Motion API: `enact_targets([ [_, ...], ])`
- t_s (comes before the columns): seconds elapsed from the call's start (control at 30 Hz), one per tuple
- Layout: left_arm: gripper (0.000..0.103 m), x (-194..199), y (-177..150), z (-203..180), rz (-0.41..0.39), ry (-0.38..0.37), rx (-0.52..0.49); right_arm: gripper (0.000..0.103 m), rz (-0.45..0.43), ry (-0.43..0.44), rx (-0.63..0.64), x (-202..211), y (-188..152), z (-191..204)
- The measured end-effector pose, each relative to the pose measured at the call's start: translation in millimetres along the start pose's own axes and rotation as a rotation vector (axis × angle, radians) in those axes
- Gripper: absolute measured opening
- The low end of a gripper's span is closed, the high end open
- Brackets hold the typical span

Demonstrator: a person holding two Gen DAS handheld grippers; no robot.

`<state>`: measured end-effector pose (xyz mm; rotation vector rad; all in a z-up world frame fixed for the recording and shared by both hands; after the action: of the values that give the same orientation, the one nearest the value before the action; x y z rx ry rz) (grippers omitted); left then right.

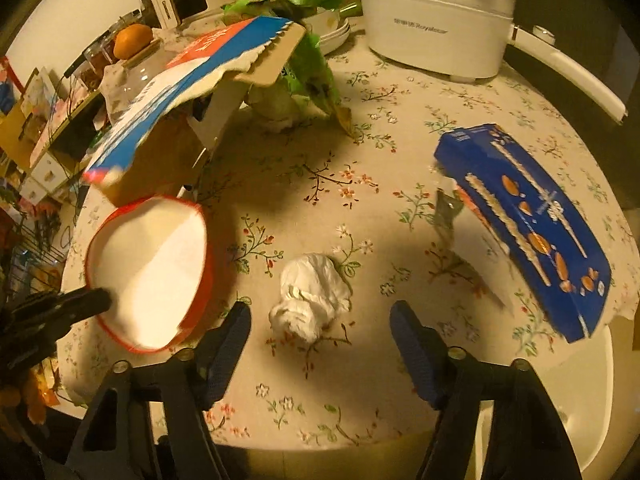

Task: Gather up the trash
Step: 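Grasp the red-rimmed paper bowl with the left tool while the right tool grasps the tissue, then drop the bowl into the white bin with the left tool while the right tool carries the tissue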

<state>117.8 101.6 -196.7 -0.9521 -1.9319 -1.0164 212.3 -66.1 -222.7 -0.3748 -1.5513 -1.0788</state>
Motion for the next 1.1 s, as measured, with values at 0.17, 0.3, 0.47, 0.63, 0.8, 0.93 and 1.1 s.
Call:
enact_targets([
  [0.17,0.009,-2,-5,6,0.022,-0.005,0.001,0.047,0.013,0.015,0.009,-13,3,4],
  [0.3,0.009,-4,-9,2,0.035,-0.011,-0.012,0.029,0.026,0.011,0.022,-18,3,6],
  [0.47,0.009,0,-7,-3,0.024,-0.022,-0.025,0.018,0.001,0.009,0.034,-10,8,6],
  [0.63,0.009,10,4,-3,-0.017,-0.040,-0.004,0.016,-0.011,-0.001,0.051,0,7,1],
  [0.8,0.009,21,12,-1,-0.047,-0.062,0.011,0.016,-0.033,0.023,0.022,12,6,-4],
  [0.93,0.009,25,14,-6,-0.054,-0.092,0.012,0.016,-0.074,0.046,0.003,26,12,-7],
  [1.1,0.009,35,15,-19,-0.069,-0.133,-0.006,0.015,-0.112,0.067,-0.011,44,16,-6],
])
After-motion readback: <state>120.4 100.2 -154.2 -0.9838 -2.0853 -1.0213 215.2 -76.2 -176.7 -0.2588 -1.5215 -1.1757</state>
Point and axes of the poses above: each gripper's, at about its wrist camera, not at the fingertips, and x roughly against the way its jaws point, z to its left, y to its top, the point moved 10 cm from there along -x, roughly the way its jaws point, and after that the axes turned 14 degrees about x, right-handed, at the moved point
